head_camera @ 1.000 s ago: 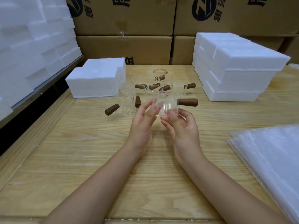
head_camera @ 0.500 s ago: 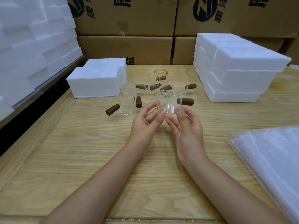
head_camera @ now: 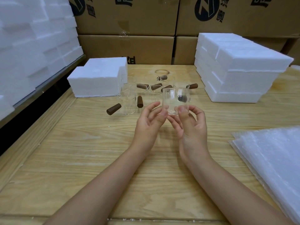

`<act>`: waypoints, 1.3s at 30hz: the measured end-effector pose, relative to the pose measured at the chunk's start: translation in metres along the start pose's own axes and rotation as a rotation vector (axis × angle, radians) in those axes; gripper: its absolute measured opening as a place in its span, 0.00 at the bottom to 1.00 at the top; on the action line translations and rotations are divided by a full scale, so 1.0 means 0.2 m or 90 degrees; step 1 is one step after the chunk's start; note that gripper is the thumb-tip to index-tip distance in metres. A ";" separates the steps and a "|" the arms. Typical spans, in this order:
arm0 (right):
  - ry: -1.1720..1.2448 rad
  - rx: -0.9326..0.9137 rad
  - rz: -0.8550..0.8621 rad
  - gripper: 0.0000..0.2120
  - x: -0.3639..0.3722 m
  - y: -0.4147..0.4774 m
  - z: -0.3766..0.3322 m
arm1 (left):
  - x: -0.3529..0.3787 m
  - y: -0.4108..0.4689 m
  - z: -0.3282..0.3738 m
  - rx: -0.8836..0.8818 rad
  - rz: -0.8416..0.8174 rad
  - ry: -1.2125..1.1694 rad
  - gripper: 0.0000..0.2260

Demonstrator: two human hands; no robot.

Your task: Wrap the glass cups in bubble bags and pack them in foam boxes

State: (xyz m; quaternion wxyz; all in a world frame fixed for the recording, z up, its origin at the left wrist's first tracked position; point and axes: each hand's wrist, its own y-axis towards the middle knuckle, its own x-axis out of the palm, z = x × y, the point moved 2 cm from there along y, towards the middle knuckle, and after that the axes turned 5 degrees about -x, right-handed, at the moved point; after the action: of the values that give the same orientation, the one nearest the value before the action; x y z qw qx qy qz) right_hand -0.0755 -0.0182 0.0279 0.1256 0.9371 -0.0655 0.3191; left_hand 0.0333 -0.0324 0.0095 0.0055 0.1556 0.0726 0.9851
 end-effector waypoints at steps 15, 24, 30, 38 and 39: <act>-0.003 0.124 -0.034 0.24 -0.01 0.02 0.05 | 0.01 -0.02 0.03 0.026 0.026 0.049 0.18; -0.099 -0.009 -0.067 0.28 0.00 0.02 0.00 | 0.01 -0.03 0.01 0.063 0.051 0.105 0.23; -0.086 0.020 -0.038 0.29 -0.02 0.02 0.00 | 0.00 -0.02 0.01 0.056 0.059 0.112 0.28; 0.024 0.103 -0.064 0.22 -0.01 0.04 0.00 | 0.01 -0.02 0.03 0.007 0.019 0.071 0.36; 0.034 0.120 -0.059 0.25 -0.01 0.04 0.01 | 0.01 -0.02 0.02 0.001 0.010 0.079 0.29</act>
State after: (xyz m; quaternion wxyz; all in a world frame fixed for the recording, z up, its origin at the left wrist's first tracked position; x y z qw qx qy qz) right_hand -0.0778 -0.0264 0.0275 0.0531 0.9380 0.0118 0.3425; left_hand 0.0334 -0.0281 0.0138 -0.0066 0.0946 0.0720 0.9929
